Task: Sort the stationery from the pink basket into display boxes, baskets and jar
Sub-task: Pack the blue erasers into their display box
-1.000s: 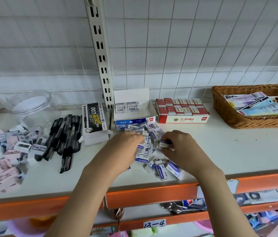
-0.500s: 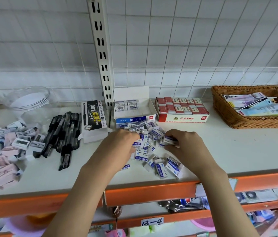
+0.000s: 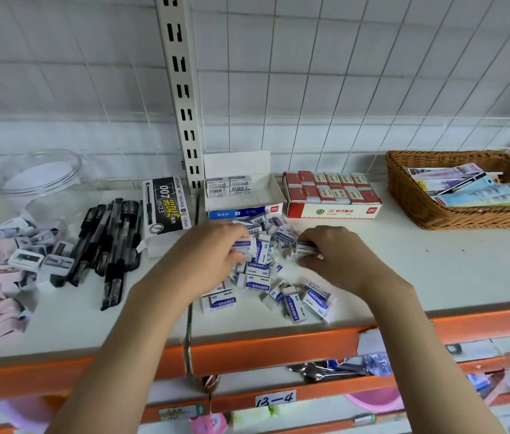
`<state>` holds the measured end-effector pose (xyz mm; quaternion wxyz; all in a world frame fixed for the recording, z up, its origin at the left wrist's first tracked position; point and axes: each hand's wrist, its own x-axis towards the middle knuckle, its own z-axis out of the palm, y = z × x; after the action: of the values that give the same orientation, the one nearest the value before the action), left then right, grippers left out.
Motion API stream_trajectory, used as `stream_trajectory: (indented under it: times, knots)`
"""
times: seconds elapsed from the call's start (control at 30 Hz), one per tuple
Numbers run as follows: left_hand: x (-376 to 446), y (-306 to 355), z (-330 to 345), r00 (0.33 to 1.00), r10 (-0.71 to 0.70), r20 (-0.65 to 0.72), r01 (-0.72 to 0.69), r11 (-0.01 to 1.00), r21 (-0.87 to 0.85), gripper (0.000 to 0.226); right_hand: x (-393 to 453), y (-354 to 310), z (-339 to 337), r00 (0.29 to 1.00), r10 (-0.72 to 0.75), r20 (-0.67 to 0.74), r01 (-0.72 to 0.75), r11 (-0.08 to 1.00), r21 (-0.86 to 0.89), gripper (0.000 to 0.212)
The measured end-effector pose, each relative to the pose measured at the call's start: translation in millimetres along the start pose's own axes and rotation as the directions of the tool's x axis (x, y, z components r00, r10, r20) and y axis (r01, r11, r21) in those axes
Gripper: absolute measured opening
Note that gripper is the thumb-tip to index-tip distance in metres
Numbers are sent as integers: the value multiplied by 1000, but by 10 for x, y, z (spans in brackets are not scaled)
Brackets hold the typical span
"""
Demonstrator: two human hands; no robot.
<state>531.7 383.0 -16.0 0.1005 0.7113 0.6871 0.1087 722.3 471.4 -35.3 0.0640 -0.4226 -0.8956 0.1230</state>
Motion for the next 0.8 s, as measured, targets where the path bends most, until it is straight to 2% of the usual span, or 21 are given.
stream_trajectory:
  times: [0.17,0.3,0.47,0.6,0.7,0.8]
  knots:
    - [156,-137,-218,990,-29,-138,27,999,-18,32,167,3,-301,997,-49,-65,52,998,42,14]
    - [396,-242,-322,983,-41,-180,39,999,-18,35,549,-45,-403,991,-90,-95,92,996,14,8]
    - [706,-330,-276,983,-57,-175,61,998,14,22,1210,-153,-362,994,-92,-57,89,994,-66,22]
    - [853,-352,-154,984,-85,-155,102,990,100,15,1507,-209,-247,999,-32,4,32,974,-224,20]
    - [898,-383,-30,989,-115,-96,126,985,117,19,1558,-269,-211,999,8,53,11,935,-354,23]
    - [937,-422,9,990,-140,-27,141,989,44,26,1586,-298,-143,999,-10,31,21,925,-379,28]
